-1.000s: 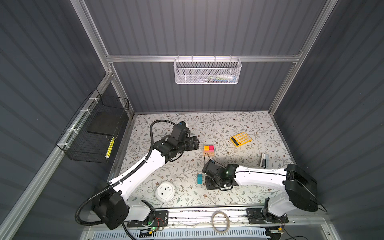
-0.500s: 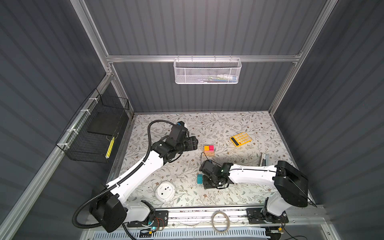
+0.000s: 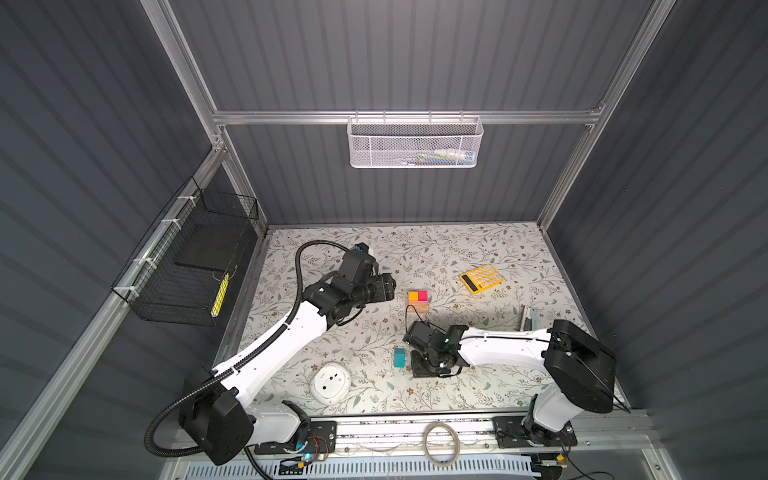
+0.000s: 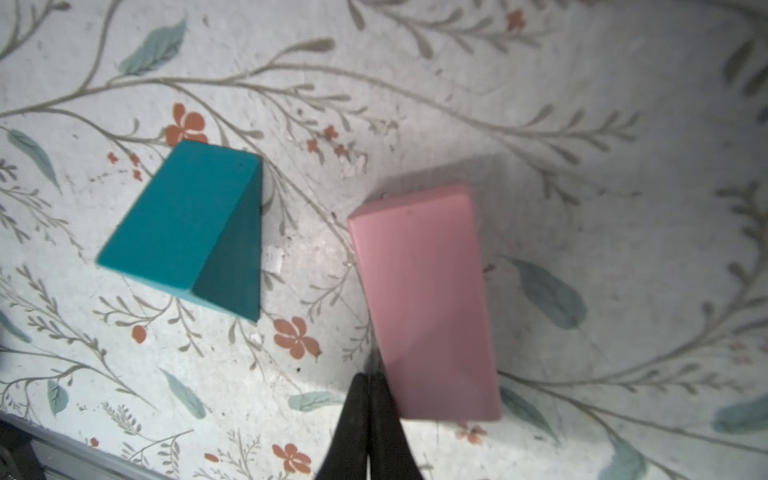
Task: Build the wood block tower
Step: 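Move the right gripper over the loose pink block and lower it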
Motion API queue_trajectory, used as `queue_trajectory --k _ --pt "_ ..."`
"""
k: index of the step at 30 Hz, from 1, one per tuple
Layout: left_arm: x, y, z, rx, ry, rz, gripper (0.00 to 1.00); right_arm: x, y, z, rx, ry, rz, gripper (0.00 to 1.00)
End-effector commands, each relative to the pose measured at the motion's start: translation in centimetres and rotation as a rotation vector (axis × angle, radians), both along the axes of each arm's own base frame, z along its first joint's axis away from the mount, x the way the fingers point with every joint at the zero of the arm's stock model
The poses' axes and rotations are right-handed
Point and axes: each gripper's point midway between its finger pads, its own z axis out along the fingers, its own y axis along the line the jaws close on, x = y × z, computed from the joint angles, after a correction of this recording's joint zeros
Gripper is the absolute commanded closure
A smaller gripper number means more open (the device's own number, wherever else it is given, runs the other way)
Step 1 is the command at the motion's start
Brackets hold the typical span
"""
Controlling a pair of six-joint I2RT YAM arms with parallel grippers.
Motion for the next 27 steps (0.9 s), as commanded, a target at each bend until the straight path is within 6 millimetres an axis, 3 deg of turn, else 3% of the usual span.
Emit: queue_trajectory --k 1,7,15,21,27 --pt "-0.4 0.5 -0.1 0.03 -0.01 -0.008 0.24 -0.1 -2.1 -0.3 -0.057 -0.003 -0.008 0.93" --pt "-0.5 0.7 -0.2 0.035 -0.01 -0.001 0.24 0.9 -4.1 -0.2 -0.074 -0.023 -0.043 0.93" --pt "-0.6 1.0 -0.2 0.04 -0.01 0.008 0.23 2.4 -5.2 0.2 -0.087 -0.051 -0.053 0.93" --pt "-0.6 1.0 -0.2 0.042 -0.013 0.009 0.23 3.8 -7.3 2.4 -0.152 -0.123 -0.065 0.93" --pt "-0.5 0.9 -0.1 0.039 -0.017 0.001 0.23 3.6 -7.7 4.8 -0.128 -0.167 -0.097 0.87"
